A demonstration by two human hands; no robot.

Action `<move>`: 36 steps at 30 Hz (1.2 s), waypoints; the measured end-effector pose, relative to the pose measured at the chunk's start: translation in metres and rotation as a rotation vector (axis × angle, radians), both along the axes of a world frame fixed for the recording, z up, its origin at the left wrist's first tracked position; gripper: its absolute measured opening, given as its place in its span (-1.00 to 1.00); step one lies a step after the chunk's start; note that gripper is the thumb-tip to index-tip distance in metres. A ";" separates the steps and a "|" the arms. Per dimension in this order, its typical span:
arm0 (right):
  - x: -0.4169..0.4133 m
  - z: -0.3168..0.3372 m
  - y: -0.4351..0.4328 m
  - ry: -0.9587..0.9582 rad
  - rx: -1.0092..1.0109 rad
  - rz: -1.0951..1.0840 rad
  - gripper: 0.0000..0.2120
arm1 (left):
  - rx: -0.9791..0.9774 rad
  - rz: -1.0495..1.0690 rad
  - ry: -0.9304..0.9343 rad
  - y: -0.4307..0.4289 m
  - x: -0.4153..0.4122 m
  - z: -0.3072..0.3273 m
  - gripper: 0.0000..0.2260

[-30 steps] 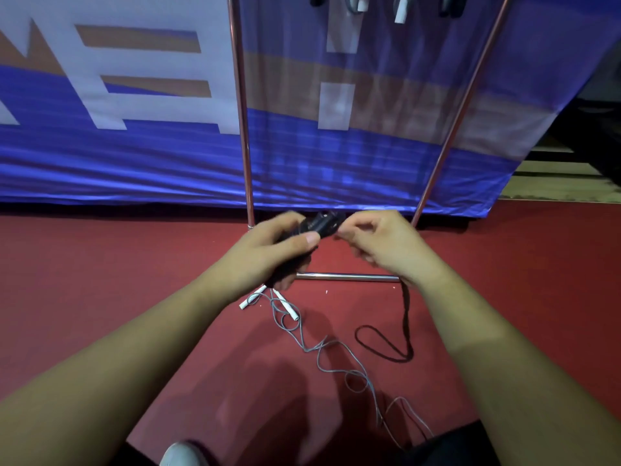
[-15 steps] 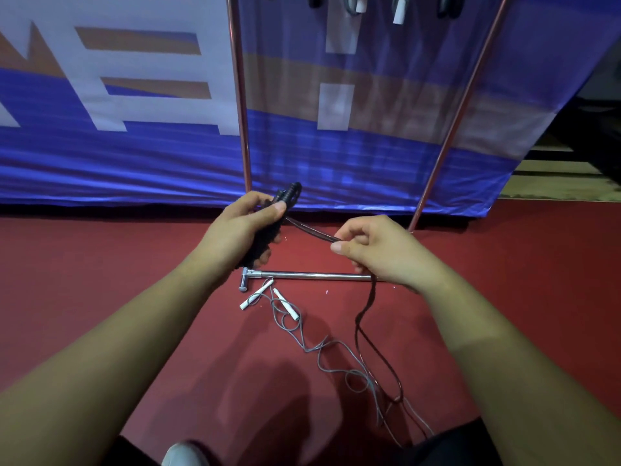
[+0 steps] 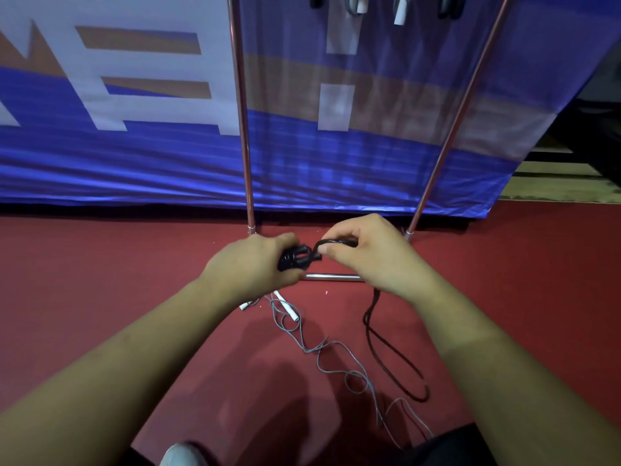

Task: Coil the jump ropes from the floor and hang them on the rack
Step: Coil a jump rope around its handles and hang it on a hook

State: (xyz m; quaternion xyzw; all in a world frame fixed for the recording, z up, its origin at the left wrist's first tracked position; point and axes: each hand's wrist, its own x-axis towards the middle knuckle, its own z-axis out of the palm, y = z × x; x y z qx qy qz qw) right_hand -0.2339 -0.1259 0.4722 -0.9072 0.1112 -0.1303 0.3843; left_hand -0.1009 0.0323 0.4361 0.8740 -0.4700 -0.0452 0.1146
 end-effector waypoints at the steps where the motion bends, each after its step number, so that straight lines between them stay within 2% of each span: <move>1: -0.001 0.001 -0.002 -0.018 0.012 -0.017 -0.93 | 0.018 -0.039 0.020 -0.001 -0.003 0.000 -0.70; 5: -0.004 0.001 -0.012 -0.070 0.110 -0.077 -0.99 | 0.020 -0.126 0.111 -0.006 -0.013 0.007 -0.56; 7: -0.004 0.000 -0.016 -0.085 0.142 -0.099 -0.97 | -0.029 -0.185 0.206 -0.007 -0.016 0.009 -0.65; 13: -0.002 -0.008 -0.025 -0.123 0.297 -0.106 -0.88 | -0.219 -0.343 0.647 -0.004 -0.030 0.009 -0.94; 15: 0.001 -0.012 -0.030 -0.125 0.303 -0.110 -0.91 | -0.345 -0.318 0.847 -0.005 -0.035 0.013 -0.95; 18: 0.002 -0.015 -0.033 -0.077 0.309 -0.122 -0.97 | -0.522 -0.232 1.025 -0.006 -0.035 0.020 -0.89; 21: 0.003 -0.018 -0.033 0.023 0.272 -0.085 -0.92 | -0.636 -0.094 1.138 -0.008 -0.028 0.022 -0.62; 23: 0.003 -0.017 -0.031 0.063 0.228 -0.048 -0.87 | -0.689 -0.009 1.213 -0.009 -0.026 0.020 -0.57; 26: 0.002 -0.014 -0.030 0.073 0.208 -0.046 -0.82 | -0.732 0.091 1.337 -0.011 -0.024 0.018 -0.60; 30: -0.002 -0.011 -0.029 0.096 0.167 -0.019 -0.77 | -0.743 0.142 1.482 -0.011 -0.022 0.019 -0.75; 36: -0.005 -0.009 -0.032 0.053 0.110 -0.035 -0.97 | -0.787 0.166 1.435 -0.007 -0.005 0.021 -0.81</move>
